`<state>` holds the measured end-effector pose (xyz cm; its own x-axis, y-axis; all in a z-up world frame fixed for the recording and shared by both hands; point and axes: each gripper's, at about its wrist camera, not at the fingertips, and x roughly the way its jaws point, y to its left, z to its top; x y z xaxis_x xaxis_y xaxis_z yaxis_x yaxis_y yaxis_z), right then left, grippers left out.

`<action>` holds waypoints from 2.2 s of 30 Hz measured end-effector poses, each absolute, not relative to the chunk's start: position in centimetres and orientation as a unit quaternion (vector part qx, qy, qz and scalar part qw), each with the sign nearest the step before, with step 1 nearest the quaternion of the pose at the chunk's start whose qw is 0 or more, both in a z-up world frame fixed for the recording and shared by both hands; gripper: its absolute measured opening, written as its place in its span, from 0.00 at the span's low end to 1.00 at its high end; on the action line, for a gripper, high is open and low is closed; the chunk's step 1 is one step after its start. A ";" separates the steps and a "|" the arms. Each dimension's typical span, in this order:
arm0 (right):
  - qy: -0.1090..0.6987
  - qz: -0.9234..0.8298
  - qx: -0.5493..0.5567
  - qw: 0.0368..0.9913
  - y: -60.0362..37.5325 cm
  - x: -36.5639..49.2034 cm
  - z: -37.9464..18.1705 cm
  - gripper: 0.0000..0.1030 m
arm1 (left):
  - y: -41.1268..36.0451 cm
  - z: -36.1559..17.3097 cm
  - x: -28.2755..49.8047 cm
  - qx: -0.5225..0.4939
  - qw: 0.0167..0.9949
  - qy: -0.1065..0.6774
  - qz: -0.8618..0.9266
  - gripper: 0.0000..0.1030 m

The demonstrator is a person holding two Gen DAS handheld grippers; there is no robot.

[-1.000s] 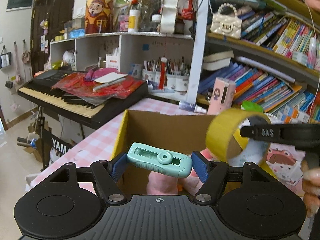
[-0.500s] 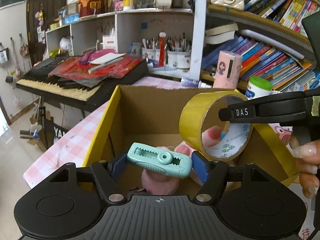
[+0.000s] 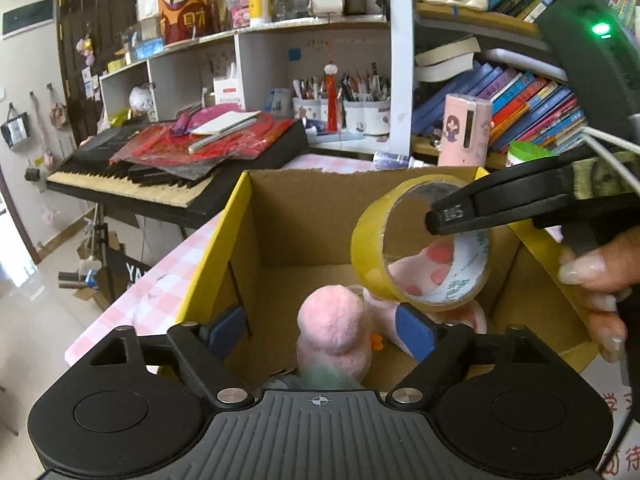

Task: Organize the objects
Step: 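Open the right gripper to drop the tape while the left gripper releases the holder, then withdraw both tools from the box toward the charger and stapler box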

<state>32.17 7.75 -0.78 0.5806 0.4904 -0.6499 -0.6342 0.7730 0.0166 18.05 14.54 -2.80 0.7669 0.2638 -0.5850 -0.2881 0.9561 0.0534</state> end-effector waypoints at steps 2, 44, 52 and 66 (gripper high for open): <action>0.330 0.322 -0.117 0.880 8.1 32.1 -0.8 0.10 | 14.3 -2.6 17.8 -0.015 0.942 0.304 0.144 0.86; 0.362 0.337 -0.178 0.851 7.3 27.0 0.3 0.70 | 13.9 -1.3 12.6 -0.035 0.953 0.263 0.146 0.97; 0.352 0.332 -0.154 0.861 5.7 24.2 1.5 0.72 | 14.0 -1.2 10.3 -0.047 0.954 0.256 0.146 0.97; 0.260 0.262 -0.110 0.923 1.7 16.3 3.9 0.81 | 14.3 -1.2 5.0 -0.059 0.949 0.257 0.172 0.97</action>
<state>16.28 1.67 3.94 0.7278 0.4256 -0.5377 -0.5403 0.8388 -0.0674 5.02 14.32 -1.17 0.8086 0.2952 -0.5090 -0.3563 0.9341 -0.0243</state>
